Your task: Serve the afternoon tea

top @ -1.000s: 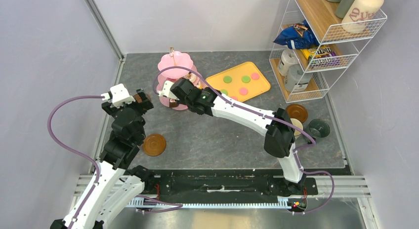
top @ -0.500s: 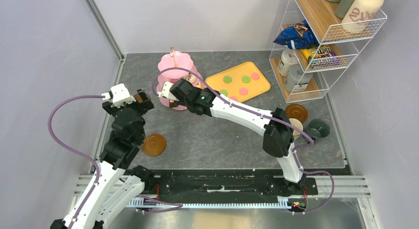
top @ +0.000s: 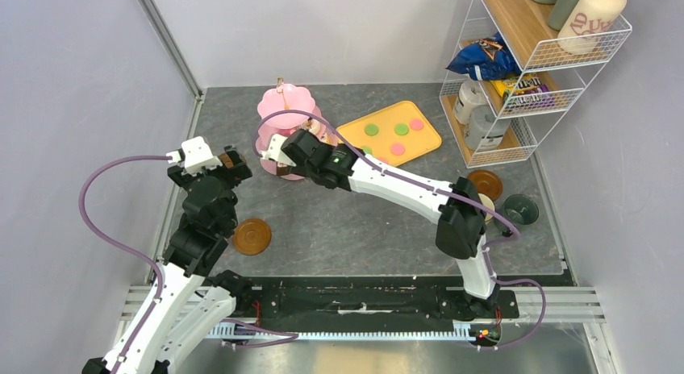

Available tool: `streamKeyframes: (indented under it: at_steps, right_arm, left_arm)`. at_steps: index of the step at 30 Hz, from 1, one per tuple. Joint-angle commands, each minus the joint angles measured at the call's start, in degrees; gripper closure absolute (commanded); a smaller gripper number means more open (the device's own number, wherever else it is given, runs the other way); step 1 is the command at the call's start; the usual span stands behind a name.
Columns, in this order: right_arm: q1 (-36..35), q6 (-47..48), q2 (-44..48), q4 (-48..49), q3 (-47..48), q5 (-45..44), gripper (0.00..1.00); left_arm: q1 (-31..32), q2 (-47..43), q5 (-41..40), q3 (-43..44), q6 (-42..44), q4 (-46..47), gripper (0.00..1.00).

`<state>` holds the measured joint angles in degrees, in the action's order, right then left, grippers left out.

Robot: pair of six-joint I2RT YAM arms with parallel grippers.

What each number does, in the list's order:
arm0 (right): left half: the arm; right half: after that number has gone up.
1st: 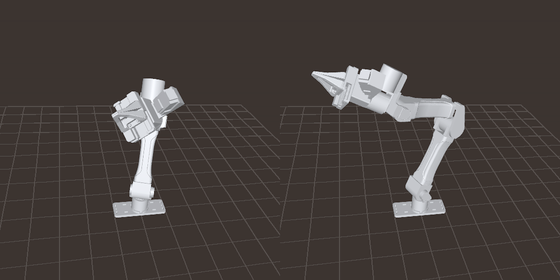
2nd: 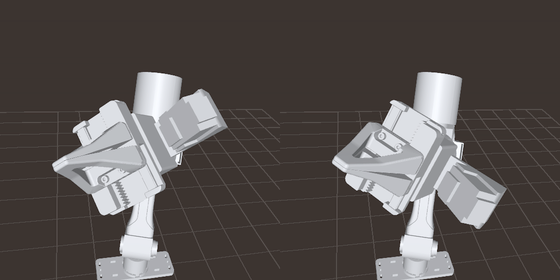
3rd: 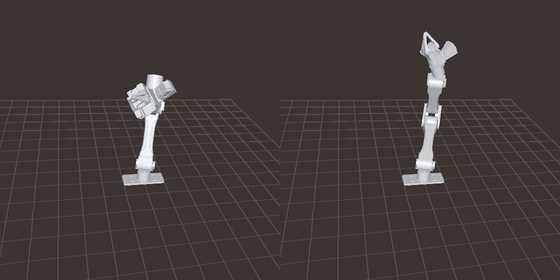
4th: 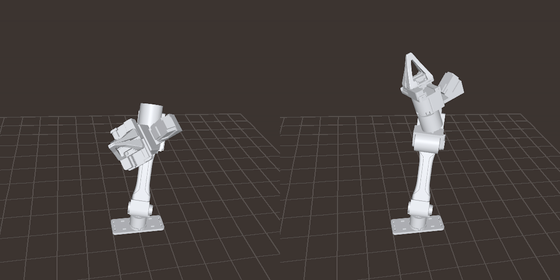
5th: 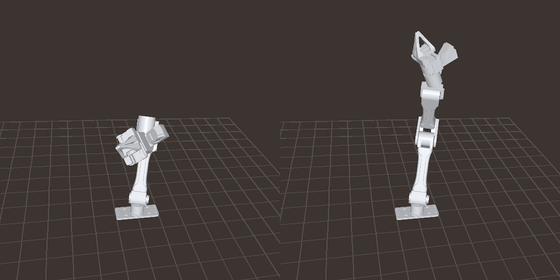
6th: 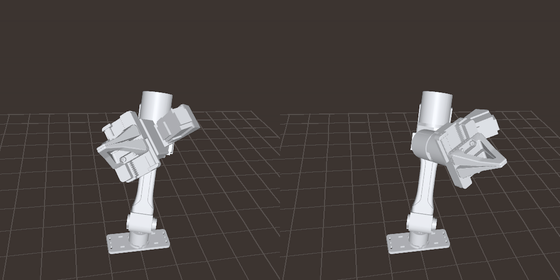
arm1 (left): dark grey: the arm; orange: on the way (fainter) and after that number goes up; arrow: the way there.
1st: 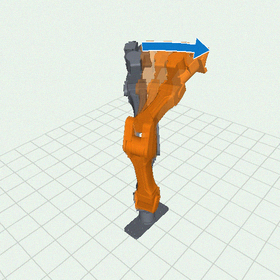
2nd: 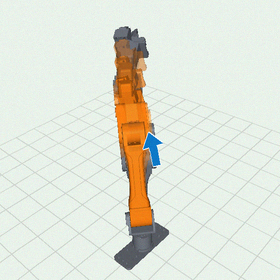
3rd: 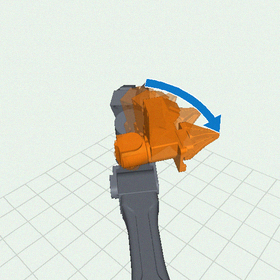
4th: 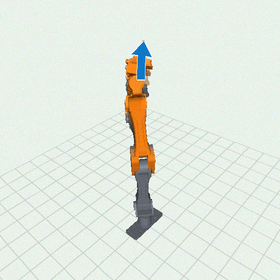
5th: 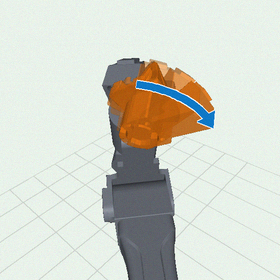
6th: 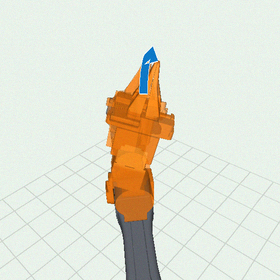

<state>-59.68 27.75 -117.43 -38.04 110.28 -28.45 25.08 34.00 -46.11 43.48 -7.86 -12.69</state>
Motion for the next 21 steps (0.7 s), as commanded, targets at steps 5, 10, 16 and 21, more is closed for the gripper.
streamKeyframes:
  at_steps: [5,10,16,21]
  right_arm:
    - [-0.35,-4.54,12.92,-2.05,-5.65,4.04,0.46]
    - [-0.20,-7.61,19.42,-3.36,-10.99,5.15,0.47]
    - [2.22,-13.14,25.36,-7.24,-16.85,3.52,0.47]
    - [7.09,-18.75,29.47,-10.26,-21.37,4.05,0.47]
  left_arm:
    - [-0.34,0.05,0.14,-0.15,-1.89,2.58,0.00]
    - [-0.33,0.07,0.32,-0.15,-1.88,2.59,0.00]
    - [-0.38,-0.05,0.80,-0.13,-1.90,2.49,0.00]
    - [-0.33,-0.04,1.24,-0.15,-1.90,2.49,0.00]
